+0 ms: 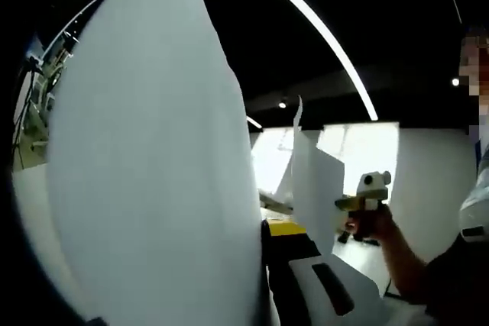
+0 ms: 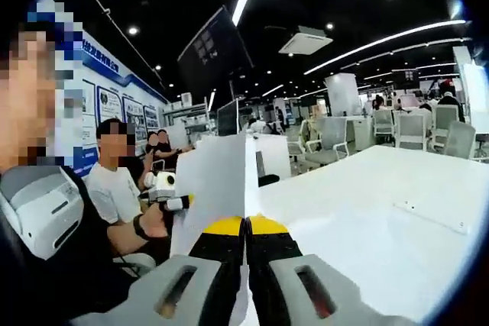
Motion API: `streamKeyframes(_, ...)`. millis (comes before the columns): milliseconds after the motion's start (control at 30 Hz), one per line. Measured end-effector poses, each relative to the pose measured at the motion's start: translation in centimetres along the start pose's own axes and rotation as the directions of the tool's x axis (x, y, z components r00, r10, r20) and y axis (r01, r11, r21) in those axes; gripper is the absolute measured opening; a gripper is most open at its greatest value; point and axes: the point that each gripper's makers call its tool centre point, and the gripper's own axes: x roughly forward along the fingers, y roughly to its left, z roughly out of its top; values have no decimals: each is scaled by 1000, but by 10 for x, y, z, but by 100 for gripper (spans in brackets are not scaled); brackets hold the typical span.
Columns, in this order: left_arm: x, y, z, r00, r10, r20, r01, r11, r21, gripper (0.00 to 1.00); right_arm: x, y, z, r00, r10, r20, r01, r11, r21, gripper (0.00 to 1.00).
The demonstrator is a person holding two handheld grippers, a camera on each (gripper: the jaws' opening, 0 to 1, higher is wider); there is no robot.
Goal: Organize the stack of printing papers by aligning and flattening the scattered papers on the table
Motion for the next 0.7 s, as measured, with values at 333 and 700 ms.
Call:
streamKeyframes(333,2,-5,-8,999,-7,-32,8,1000,27,8,3,-10,2,1000,7,5,-7,1000,26,0)
streamKeyframes(700,0,-9,-3,999,-24,-24,24,999,32,11,-3,-35,3,998,-45,-43,45,999,0,0)
